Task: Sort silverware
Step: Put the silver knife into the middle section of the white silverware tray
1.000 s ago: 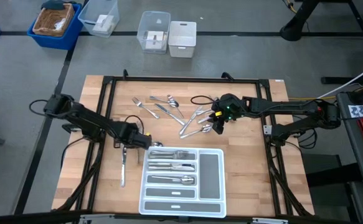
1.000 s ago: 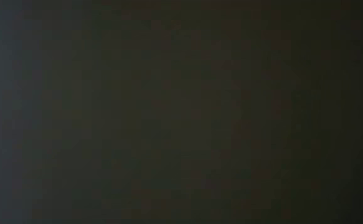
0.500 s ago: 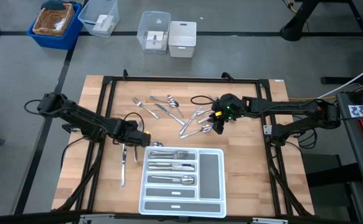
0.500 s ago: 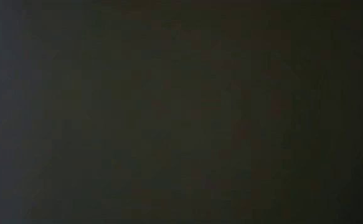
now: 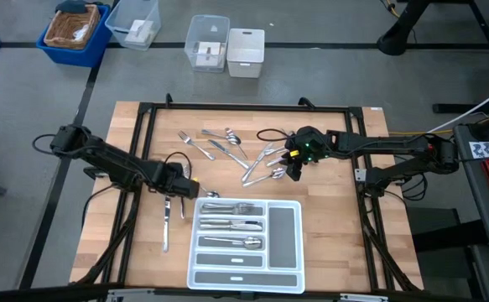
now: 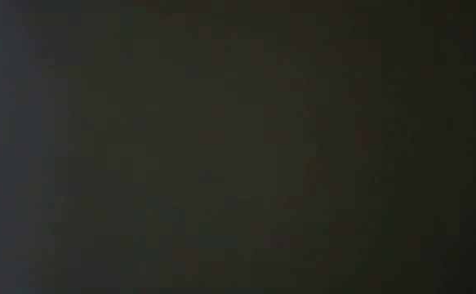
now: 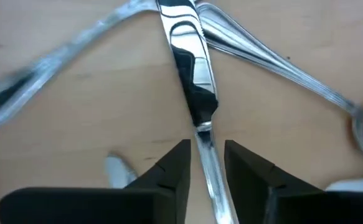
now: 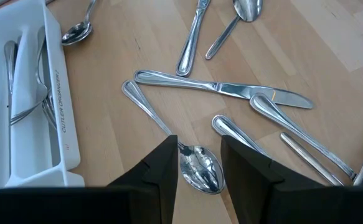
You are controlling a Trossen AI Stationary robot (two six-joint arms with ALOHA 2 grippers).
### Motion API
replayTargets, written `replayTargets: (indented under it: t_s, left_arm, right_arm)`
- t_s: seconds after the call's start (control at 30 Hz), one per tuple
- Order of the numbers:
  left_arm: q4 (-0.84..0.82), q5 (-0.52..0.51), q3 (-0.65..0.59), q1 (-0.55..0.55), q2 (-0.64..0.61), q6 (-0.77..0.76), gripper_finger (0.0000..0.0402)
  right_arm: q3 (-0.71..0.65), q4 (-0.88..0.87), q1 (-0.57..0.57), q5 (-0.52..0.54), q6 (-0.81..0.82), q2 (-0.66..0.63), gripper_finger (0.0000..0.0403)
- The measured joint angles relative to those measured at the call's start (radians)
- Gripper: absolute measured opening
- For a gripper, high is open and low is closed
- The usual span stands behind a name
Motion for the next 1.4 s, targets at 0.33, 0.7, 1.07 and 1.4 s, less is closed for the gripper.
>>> replayTargets:
  t_s: [0.33,0.7,1.07,1.4]
  left_arm:
    - [0.145,-0.004,-0.079,0.001,0.000,-0.034,0.0101]
    - [0.134,0.015,-0.107,0.007,-0.003,-0.068,0.0101]
    - [0.091,0.121,-0.107,0.071,-0.003,-0.001,0.0101]
    - [0.034,0.140,-0.107,0.118,-0.002,0.013,0.0101]
  right_arm:
    - [0.000,0.000,0.000,0.000,0.000,0.000,0.0124]
    - [0.000,0.000,0.000,0.000,0.000,0.000,0.0124]
    - [0.000,0.000,0.000,0.000,0.000,0.000,0.0124]
    - [0.000,0.000,0.000,0.000,0.000,0.000,0.0124]
